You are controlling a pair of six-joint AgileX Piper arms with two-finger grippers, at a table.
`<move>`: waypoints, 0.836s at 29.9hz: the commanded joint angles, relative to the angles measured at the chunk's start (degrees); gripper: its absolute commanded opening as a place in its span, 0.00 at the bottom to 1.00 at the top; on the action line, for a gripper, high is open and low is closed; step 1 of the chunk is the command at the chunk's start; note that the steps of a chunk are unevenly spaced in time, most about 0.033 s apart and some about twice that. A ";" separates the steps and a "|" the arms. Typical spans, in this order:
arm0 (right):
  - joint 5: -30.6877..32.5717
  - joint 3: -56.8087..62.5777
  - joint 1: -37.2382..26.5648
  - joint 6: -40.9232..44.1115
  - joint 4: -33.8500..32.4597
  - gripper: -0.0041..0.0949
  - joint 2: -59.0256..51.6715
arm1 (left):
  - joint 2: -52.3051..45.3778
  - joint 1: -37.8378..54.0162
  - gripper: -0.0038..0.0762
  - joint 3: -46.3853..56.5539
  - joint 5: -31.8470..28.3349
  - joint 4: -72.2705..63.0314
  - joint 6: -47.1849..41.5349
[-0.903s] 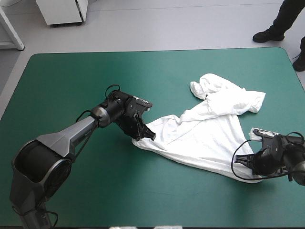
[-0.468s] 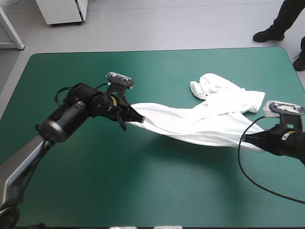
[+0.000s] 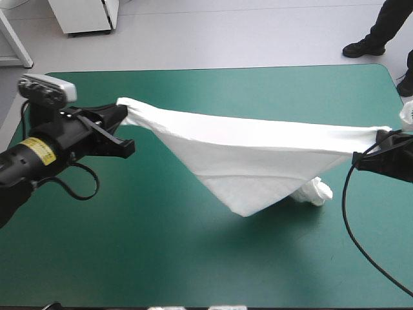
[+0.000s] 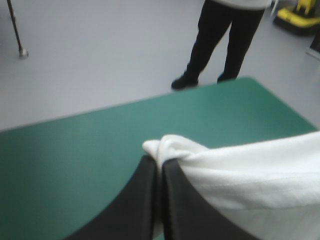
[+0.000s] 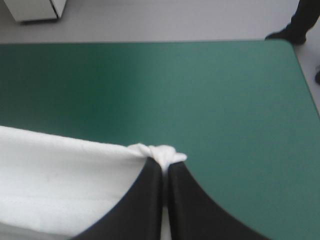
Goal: Fold the cloth
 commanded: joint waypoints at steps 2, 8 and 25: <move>-7.59 -9.40 0.89 -2.99 -0.38 0.02 -0.53 | -3.44 -0.19 0.04 -1.73 -15.19 0.46 -0.55; -12.38 -19.00 1.03 -5.53 0.23 0.02 -0.01 | -3.50 -0.19 0.04 -8.00 -23.39 0.35 0.16; -16.09 -40.70 1.03 -10.28 9.56 0.02 7.76 | -2.50 -0.19 0.04 -22.68 -24.94 -0.39 4.77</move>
